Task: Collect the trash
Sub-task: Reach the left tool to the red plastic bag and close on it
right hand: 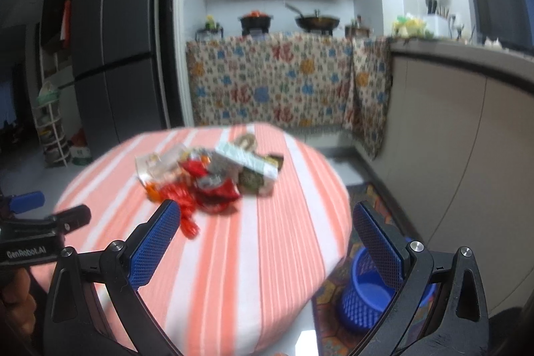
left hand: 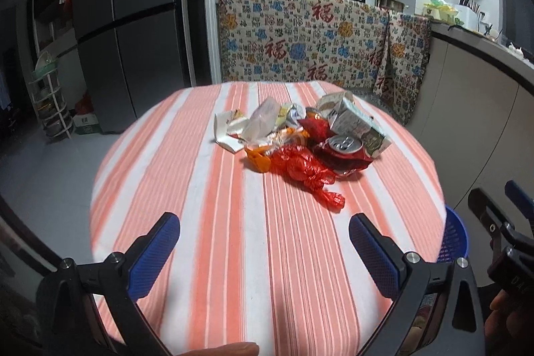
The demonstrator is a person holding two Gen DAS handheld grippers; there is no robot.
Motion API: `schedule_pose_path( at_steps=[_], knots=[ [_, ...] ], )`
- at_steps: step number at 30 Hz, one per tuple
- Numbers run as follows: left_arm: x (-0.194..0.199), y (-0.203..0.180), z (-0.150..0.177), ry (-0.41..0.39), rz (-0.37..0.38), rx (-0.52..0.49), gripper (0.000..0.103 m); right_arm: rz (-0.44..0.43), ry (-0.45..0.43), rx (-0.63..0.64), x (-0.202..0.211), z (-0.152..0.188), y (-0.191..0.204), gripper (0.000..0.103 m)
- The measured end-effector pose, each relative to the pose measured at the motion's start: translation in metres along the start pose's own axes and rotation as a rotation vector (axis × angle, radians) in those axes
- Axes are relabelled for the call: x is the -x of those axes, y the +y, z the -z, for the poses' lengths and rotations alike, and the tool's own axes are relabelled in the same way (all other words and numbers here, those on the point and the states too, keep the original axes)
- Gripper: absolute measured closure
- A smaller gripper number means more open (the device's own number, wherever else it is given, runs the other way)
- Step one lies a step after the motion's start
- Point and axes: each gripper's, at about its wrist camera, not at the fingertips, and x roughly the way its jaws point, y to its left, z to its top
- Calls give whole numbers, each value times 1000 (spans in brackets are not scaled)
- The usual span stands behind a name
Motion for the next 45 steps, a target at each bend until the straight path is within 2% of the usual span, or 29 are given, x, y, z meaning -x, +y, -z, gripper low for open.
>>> schedule_pose_path(
  at_steps=[5, 7, 12, 15, 17, 18, 25, 28, 29, 30, 31, 32, 35, 39, 41, 43, 44, 45],
  knots=[
    [-60, 3, 1, 111, 69, 49, 0, -26, 131, 21, -50, 18, -7, 0],
    [-81, 3, -1, 150, 72, 71, 0, -29, 178, 25, -69, 23, -11, 0],
    [-123, -1, -6, 203, 26, 74, 0, -35, 299, -29, -111, 40, -20, 0],
    [-143, -5, -9, 250, 0, 58, 0, -42, 339, -26, -125, 46, -19, 0],
    [-152, -6, -9, 270, -24, 42, 0, -42, 355, -18, -130, 47, -18, 0],
    [-153, -8, -8, 253, -42, 24, 0, -41, 360, -13, -133, 47, -18, 0],
    [-155, -6, -6, 247, -47, 36, 0, -16, 357, 46, -137, 51, -10, 0],
    [-145, -6, -3, 284, -26, 47, 0, -10, 354, 47, -140, 50, -9, 0],
    [-137, -3, -3, 273, 9, 85, 0, -10, 353, 47, -140, 49, -9, 0],
    [-128, -1, -4, 236, 82, 124, 0, -11, 350, 48, -140, 50, -8, 0],
    [-120, -2, -6, 194, 145, 140, 0, -11, 348, 48, -140, 49, -9, 0],
    [-116, -6, -10, 166, 169, 125, 0, -10, 347, 47, -140, 49, -8, 0],
    [-126, -23, -26, 150, 154, 42, 0, -6, 343, 45, -140, 49, -8, 0],
    [-164, -32, -36, 216, 148, 66, 2, -2, 339, 44, -139, 49, -7, 0],
    [-169, -33, -37, 212, 145, 64, 14, -4, 336, 44, -139, 50, -7, 0],
    [-168, -33, -35, 210, 161, 39, 48, -6, 335, 45, -138, 50, -7, 0],
    [-165, -31, -32, 213, 176, 32, 52, -6, 335, 45, -138, 50, -8, 0],
    [-163, -34, -35, 215, 188, 27, 52, -8, 334, 47, -138, 50, -8, 0]
  ],
)
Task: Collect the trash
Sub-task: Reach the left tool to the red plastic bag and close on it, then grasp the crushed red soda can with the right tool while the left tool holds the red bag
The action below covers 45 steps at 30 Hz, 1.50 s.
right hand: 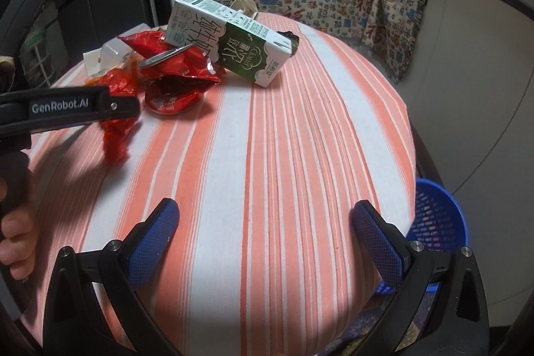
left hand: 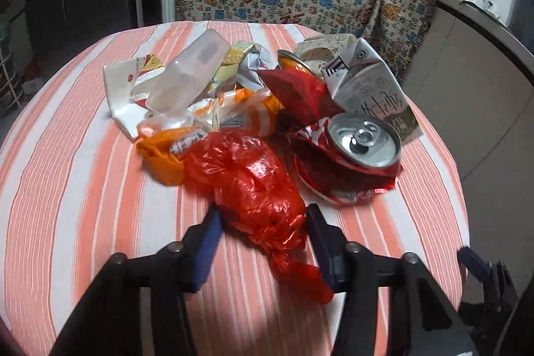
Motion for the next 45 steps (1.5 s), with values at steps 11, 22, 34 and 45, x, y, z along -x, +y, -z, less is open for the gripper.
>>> schedule_pose_path(
  at_steps=[11, 22, 34, 45],
  knots=[
    [55, 27, 49, 89, 99, -103, 33, -123, -15, -20, 1, -25, -8, 0],
    [49, 30, 41, 97, 67, -43, 34, -412, 35, 7, -50, -115, 11, 15],
    [61, 13, 48, 61, 66, -95, 57, -552, 108, -39, -36, -120, 1, 73],
    [54, -34, 49, 67, 109, -149, 57, -503, 100, 117, -1, -80, -9, 79]
  ],
)
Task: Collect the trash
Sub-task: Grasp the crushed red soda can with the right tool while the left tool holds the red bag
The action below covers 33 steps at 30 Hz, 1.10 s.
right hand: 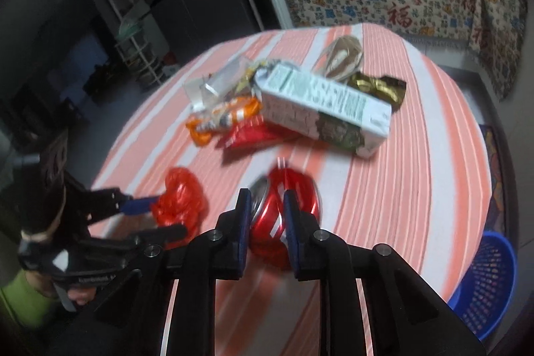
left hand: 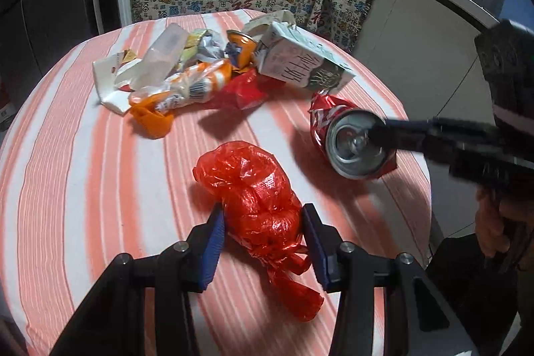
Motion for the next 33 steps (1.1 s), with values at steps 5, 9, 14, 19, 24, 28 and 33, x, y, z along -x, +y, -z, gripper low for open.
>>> schedule_pose_path(
  at_steps=[5, 9, 14, 19, 24, 28, 33],
  knots=[
    [-4, -6, 1, 7, 3, -1, 57, 18, 41, 41, 1, 32, 2, 74],
    [-8, -6, 0, 11, 4, 2, 57, 41, 3, 84, 0, 37, 6, 75],
    [-8, -6, 0, 12, 4, 1, 57, 63, -6, 120, -6, 36, 12, 78],
    [-11, -4, 1, 15, 8, 13, 57, 29, -21, 97, -6, 33, 11, 68],
    [-12, -4, 2, 13, 12, 15, 57, 75, -35, 149, -7, 26, 24, 68],
    [-10, -4, 2, 15, 15, 13, 57, 134, 16, 250, -18, 22, 38, 91],
    [-3, -11, -1, 6, 52, -1, 57, 95, -18, 196, -4, 19, 32, 93]
  ],
)
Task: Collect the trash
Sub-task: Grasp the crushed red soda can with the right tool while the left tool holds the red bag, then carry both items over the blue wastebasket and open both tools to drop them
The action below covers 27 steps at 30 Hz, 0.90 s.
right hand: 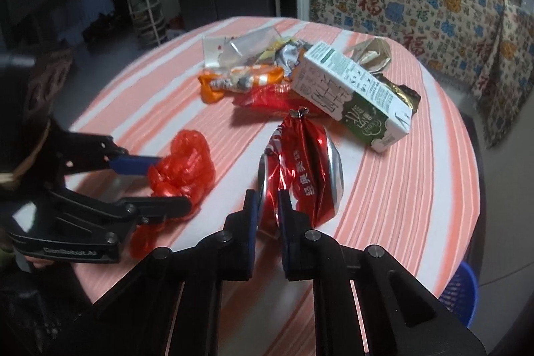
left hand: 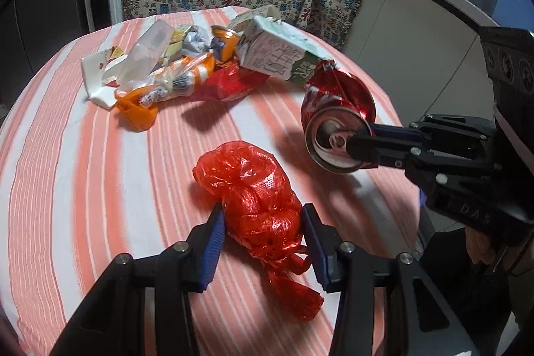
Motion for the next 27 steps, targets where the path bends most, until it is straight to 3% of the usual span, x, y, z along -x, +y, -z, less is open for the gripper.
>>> schedule_pose_path(
  at_steps=[6, 13, 18, 23, 27],
  knots=[
    [-2, -45, -26, -7, 71, -74, 57, -20, -64, -161, 39, -1, -48, 93],
    [-26, -153, -71, -3, 194, -190, 57, 164, -88, -325, 104, 24, -147, 93],
    [-68, -249, -100, 29, 292, -253, 57, 300, -21, -487, 126, 66, -225, 92],
    [-120, -322, -107, 75, 332, -306, 57, 334, 19, -619, 132, 100, -281, 92],
    [-160, -354, -107, 123, 354, -309, 57, 338, 16, -697, 132, 121, -313, 92]
  ],
)
